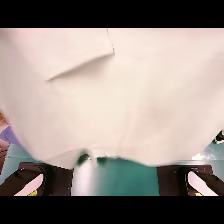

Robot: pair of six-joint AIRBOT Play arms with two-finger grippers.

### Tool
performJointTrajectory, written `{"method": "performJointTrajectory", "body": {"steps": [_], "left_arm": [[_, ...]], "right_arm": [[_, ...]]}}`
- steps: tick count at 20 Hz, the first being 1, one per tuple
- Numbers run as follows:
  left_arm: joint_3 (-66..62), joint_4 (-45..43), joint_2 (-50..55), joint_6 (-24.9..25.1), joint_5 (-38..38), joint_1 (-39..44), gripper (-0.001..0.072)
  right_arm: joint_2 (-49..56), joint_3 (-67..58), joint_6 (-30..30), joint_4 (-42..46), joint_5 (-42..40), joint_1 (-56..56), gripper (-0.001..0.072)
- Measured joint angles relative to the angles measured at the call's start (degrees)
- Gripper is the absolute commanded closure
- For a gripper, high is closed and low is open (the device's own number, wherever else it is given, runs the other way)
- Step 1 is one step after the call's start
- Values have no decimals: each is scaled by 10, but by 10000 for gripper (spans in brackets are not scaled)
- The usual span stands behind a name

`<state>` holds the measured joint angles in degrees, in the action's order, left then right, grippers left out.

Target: Fold the shirts.

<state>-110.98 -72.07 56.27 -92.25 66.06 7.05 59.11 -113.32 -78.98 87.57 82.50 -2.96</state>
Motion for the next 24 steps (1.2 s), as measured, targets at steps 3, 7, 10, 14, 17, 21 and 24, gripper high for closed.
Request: {"method": "performJointTrajectory", "body": {"steps": [3, 7, 10, 14, 17, 21, 24], "left_arm": [[37, -9, 108, 12, 37, 0, 681], [55, -15, 277, 33, 51, 0, 681], [58, -14, 373, 47, -5, -4, 681], [53, -10, 430, 54, -76, -23, 681], [39, -7, 442, 71, -65, -46, 681], [40, -5, 446, 126, 14, -64, 681], [80, 3, 447, 149, 38, -68, 680]], "right_arm": [[94, 49, 0, -7, 22, 0, 695], [232, 88, 0, -29, 21, 11, 695], [328, 79, 2, -34, -23, 19, 695], [418, 13, 0, -39, -54, 25, 695], [438, -6, -3, -43, -57, 30, 695], [414, 59, -5, -43, -63, 32, 696], [393, 138, -7, -46, -83, 38, 695]]}}
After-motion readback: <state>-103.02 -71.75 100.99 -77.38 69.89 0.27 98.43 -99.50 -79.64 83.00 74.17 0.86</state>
